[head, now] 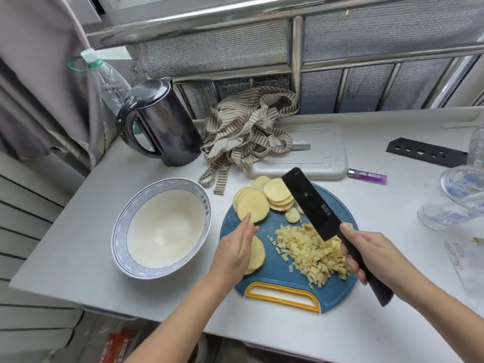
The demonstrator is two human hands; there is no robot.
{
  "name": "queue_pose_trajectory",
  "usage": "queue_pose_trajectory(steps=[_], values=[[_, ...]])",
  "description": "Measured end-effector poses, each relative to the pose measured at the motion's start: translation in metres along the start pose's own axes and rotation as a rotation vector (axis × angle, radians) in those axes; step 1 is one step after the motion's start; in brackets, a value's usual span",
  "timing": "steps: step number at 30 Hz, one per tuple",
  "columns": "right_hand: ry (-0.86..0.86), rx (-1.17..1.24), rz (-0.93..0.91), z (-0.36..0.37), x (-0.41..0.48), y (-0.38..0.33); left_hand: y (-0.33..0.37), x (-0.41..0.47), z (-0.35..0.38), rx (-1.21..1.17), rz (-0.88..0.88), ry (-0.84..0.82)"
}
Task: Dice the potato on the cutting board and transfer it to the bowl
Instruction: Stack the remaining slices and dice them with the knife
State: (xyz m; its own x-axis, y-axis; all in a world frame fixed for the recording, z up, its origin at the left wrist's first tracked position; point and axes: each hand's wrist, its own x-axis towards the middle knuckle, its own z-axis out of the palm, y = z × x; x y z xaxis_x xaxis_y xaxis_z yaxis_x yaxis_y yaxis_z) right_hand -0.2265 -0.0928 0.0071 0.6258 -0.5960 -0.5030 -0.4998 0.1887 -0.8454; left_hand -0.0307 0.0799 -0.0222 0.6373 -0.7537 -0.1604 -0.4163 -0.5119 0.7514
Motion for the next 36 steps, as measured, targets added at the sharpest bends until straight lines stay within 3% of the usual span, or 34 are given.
queue_pose_trajectory(steps=[4,12,17,22,25,29,33,36], values=[[0.063,0.015,-0.022,-0.013,-0.002,-0.007,0.032,0.021,0.021,-0.025,0.061,-0.010],[0.157,0.023,0.035,-0.036,-0.016,0.007,0.041,0.037,0.056,0.153,0.216,-0.258],[0.156,0.008,0.054,-0.037,-0.017,0.014,0.032,0.031,0.058,0.137,0.218,-0.148],[0.126,-0.024,0.036,-0.033,-0.013,0.013,0.012,0.023,0.036,0.312,0.222,-0.086],[0.101,-0.046,0.010,-0.028,-0.011,0.013,0.002,0.017,0.019,0.276,0.284,-0.061],[0.076,-0.042,-0.009,-0.021,-0.010,0.011,0.000,0.014,0.007,0.143,0.160,-0.029],[0.066,-0.066,-0.023,-0.018,-0.013,0.012,0.002,0.015,0.001,0.148,0.101,-0.159],[0.062,-0.067,-0.028,-0.018,-0.017,0.012,-0.005,0.015,-0.006,0.336,0.146,-0.283]])
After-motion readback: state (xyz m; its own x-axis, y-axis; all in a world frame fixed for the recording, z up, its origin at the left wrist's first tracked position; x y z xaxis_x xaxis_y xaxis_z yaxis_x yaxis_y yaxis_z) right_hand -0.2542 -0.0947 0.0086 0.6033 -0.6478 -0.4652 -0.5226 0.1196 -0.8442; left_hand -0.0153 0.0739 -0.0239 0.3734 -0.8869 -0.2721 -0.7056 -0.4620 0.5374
